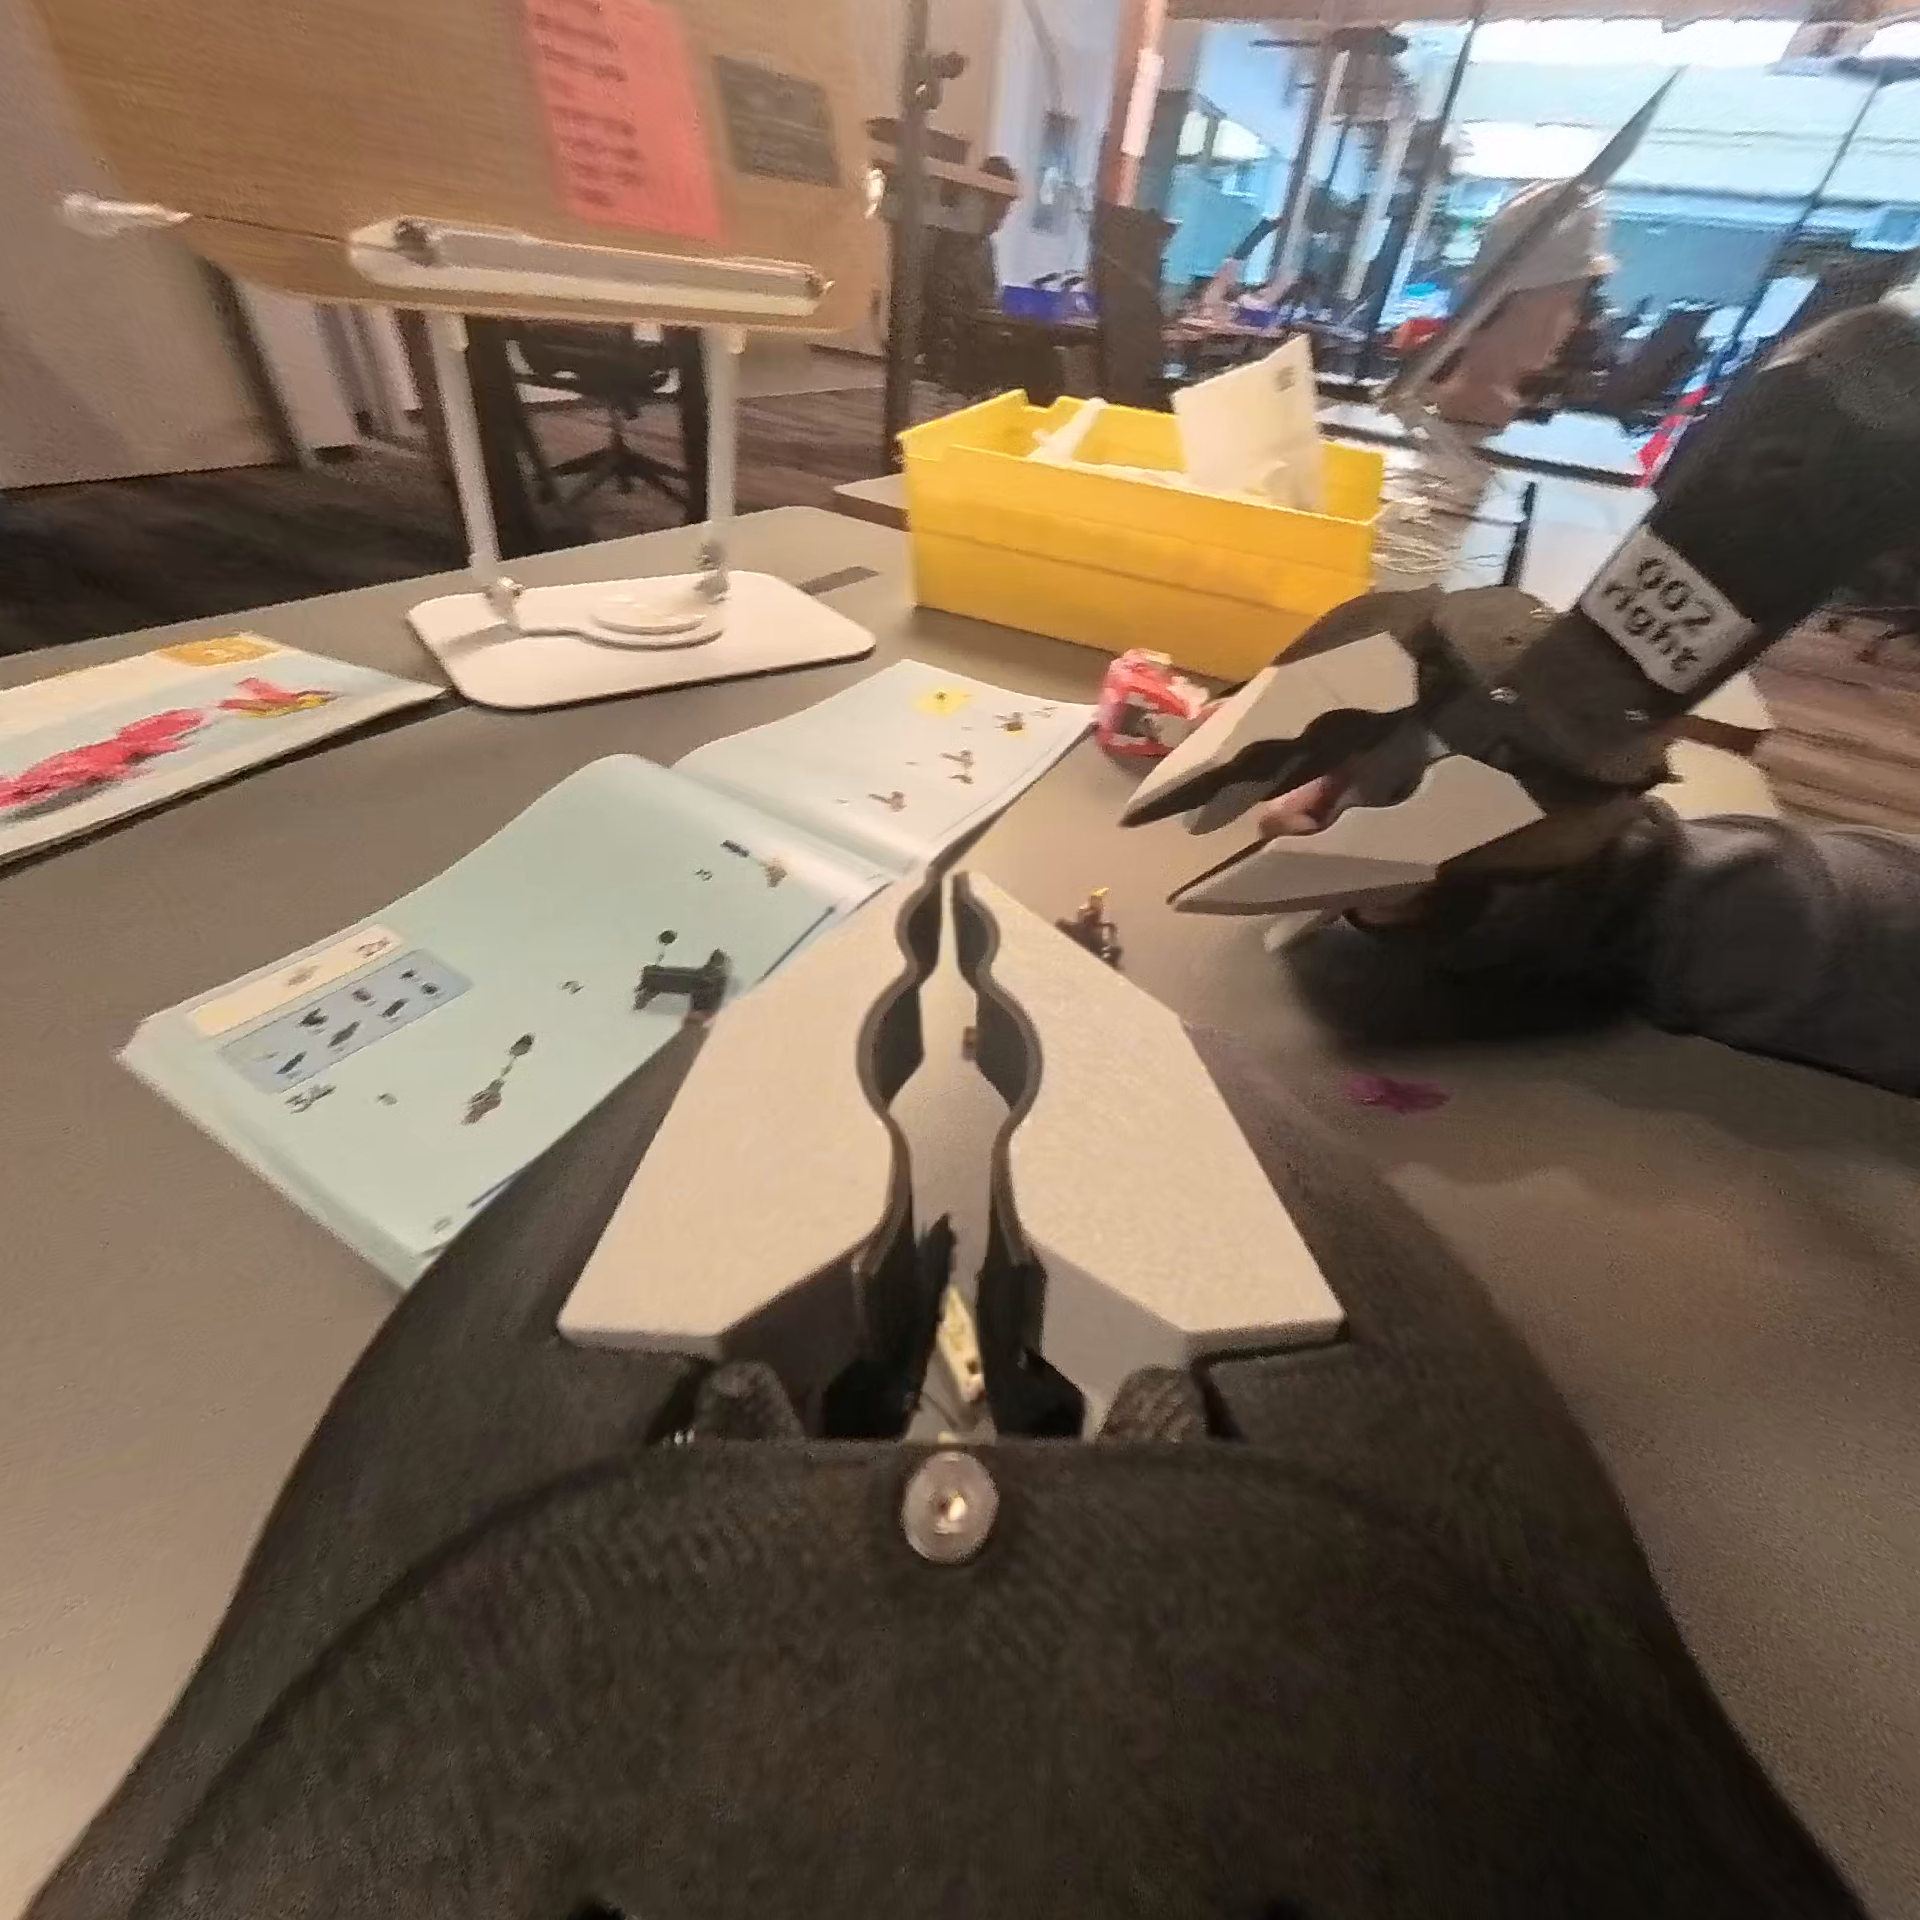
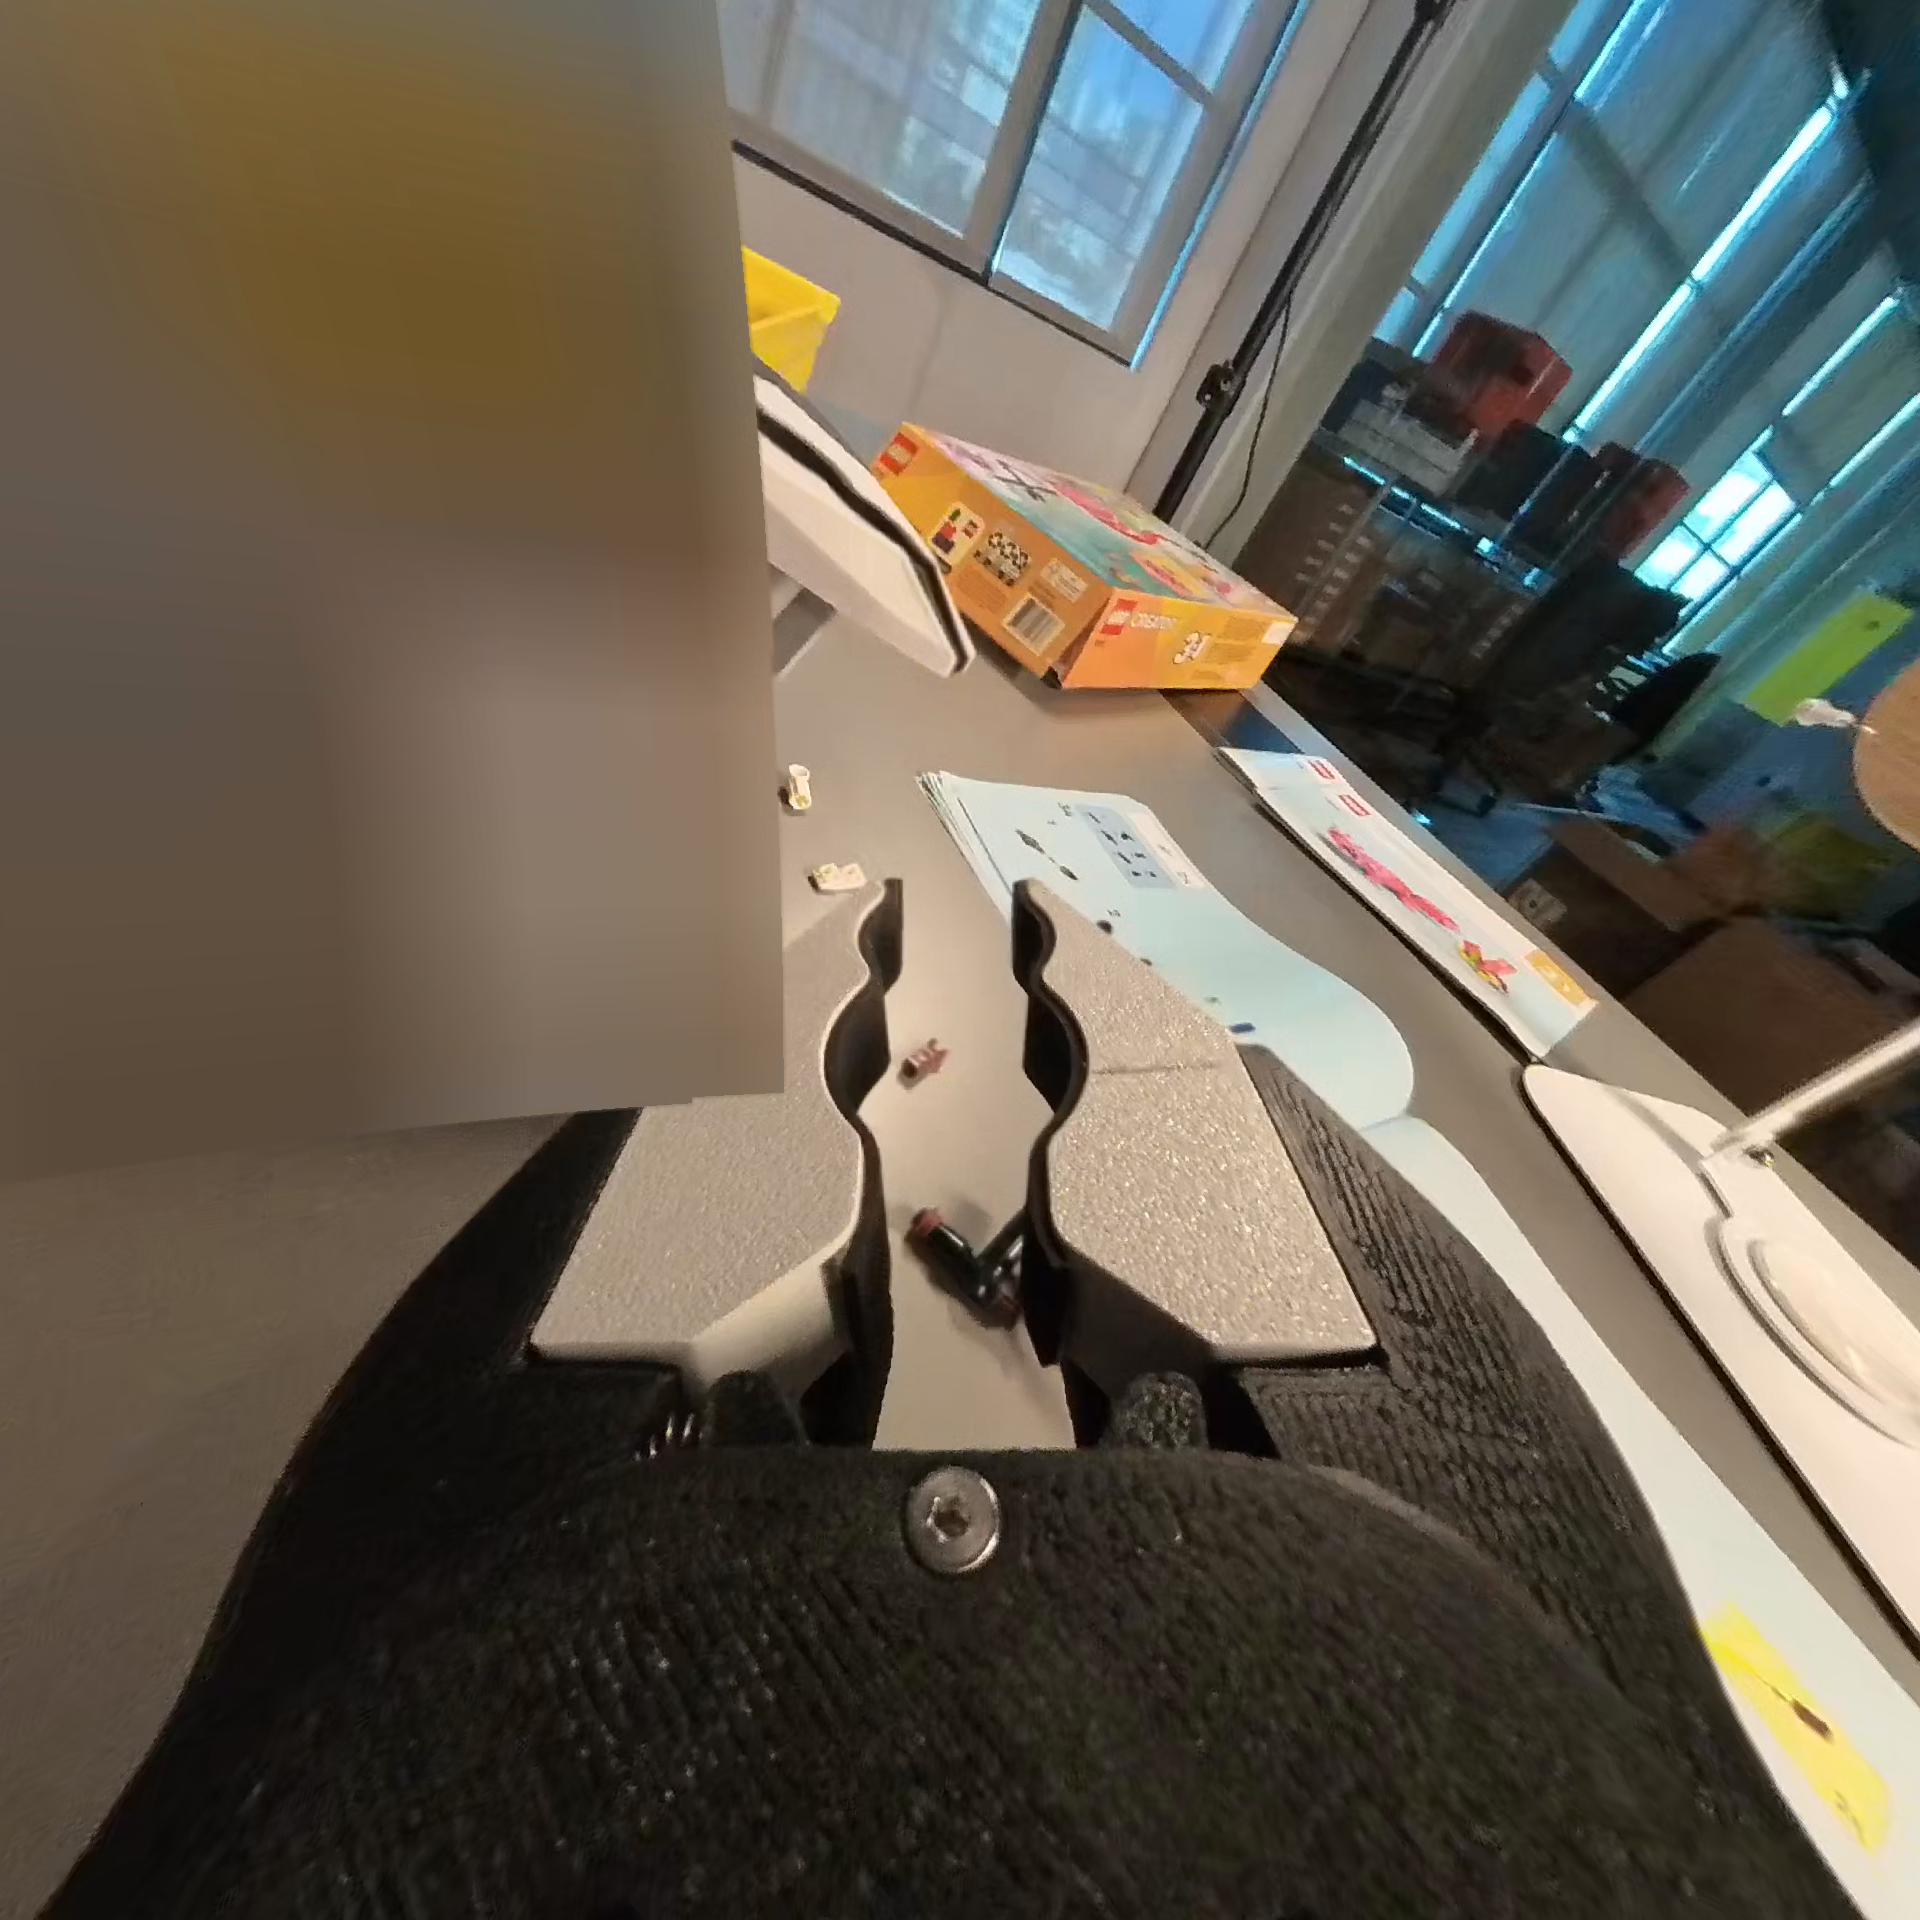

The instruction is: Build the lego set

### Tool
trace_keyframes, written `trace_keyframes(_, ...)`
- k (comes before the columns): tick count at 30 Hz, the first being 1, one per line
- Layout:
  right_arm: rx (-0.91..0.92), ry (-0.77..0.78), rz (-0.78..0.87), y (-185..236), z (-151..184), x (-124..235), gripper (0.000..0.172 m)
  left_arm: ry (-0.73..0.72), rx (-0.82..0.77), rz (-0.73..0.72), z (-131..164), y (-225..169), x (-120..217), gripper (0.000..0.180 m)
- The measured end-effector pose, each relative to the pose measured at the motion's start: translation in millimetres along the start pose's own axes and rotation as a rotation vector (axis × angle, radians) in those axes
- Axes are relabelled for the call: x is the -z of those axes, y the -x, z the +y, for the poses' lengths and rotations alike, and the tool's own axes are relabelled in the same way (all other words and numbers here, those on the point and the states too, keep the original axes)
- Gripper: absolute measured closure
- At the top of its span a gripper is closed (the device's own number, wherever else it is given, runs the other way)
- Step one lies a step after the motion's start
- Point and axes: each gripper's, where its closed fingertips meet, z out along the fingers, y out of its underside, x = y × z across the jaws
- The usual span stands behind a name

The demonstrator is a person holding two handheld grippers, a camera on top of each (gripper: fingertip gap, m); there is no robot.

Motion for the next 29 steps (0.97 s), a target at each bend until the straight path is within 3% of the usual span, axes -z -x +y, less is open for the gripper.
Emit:
trace_keyframes(1, 0.001, 0.006, 0.013, -2.0, 0.9, -0.2, 0.153, 0.028, -0.005, -0.027, 2.5, 3.9, -0.4, 0.175)
trace_keyframes(5, -0.002, -0.009, 0.097, -16.9, 0.9, 4.0, 0.154, 0.237, -0.056, -0.218, 24.1, 37.6, -9.6, 0.156)
trace_keyframes(10, -0.040, -0.039, 0.204, -40.9, 2.2, 15.6, 0.155, 0.507, 0.028, -0.205, 51.6, 59.9, -37.3, 0.154)
trace_keyframes(16, -0.144, -0.078, 0.251, -59.4, 3.2, 27.1, 0.157, 0.630, 0.104, -0.203, 76.6, 78.0, -52.9, 0.156)
trace_keyframes(21, -0.194, -0.083, 0.228, -59.7, 3.6, 26.8, 0.156, 0.637, 0.082, -0.144, 77.5, 72.0, -56.7, 0.176)
trace_keyframes(23, -0.238, -0.097, 0.193, -57.0, 1.8, 25.5, 0.154, 0.611, 0.048, -0.118, 71.0, 63.6, -55.8, 0.176)
trace_keyframes(25, -0.314, -0.136, 0.127, -52.1, -3.8, 24.8, 0.150, 0.493, 0.049, -0.047, 50.4, 42.5, -57.0, 0.176)
trace_keyframes(27, -0.384, -0.201, 0.027, -42.7, -14.9, 25.2, 0.147, 0.295, 0.127, 0.181, 16.7, -3.5, -56.5, 0.176)
trace_keyframes(29, -0.460, -0.284, -0.082, -32.5, -28.9, 27.6, 0.146, 0.055, 0.260, 0.548, -26.2, -60.3, -37.6, 0.176)
